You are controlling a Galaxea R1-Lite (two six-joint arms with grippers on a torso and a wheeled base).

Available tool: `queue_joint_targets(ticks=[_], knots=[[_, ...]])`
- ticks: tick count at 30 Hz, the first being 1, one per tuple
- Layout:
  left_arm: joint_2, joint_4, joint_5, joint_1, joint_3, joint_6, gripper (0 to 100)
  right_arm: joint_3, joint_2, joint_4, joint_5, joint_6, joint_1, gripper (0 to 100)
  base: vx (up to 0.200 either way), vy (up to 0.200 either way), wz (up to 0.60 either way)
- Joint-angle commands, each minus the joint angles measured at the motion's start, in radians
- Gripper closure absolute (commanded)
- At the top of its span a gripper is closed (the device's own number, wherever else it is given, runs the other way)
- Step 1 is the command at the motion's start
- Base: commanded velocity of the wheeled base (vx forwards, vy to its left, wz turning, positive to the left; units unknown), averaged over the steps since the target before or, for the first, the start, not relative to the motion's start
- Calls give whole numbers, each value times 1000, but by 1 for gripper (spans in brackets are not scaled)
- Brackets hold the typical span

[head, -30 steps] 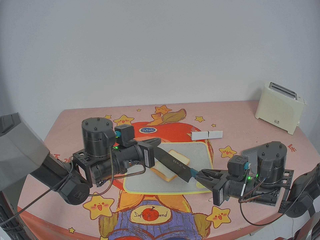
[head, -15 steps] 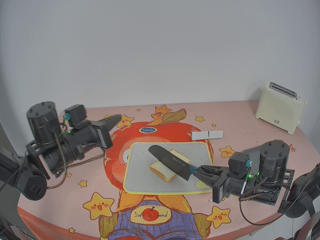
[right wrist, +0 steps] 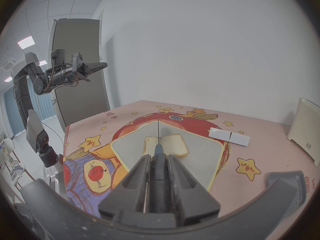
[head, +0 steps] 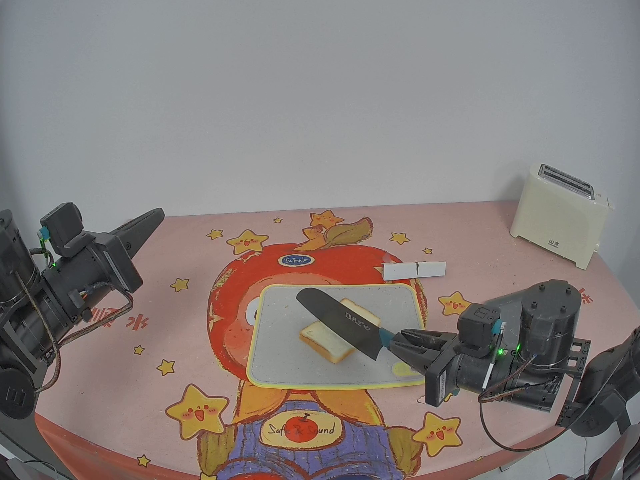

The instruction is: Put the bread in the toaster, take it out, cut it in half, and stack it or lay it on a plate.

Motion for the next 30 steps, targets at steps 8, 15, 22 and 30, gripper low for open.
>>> queue_joint_targets(ticks=[8, 15, 22, 30], knots=[[-14, 0, 3, 1, 3, 1, 100, -8, -31, -2, -9, 2, -3, 100, 0, 0, 0], [-11, 0, 3, 1, 6, 1, 100, -31, -38, -2, -49, 6, -17, 100, 0, 0, 0], [-11, 0, 3, 0, 7, 1, 100, -74, -34, -2, -119, 11, -40, 100, 0, 0, 0], [-10, 0, 3, 0, 12, -1, 100, -117, -20, 8, -207, 39, -97, 100, 0, 0, 0]])
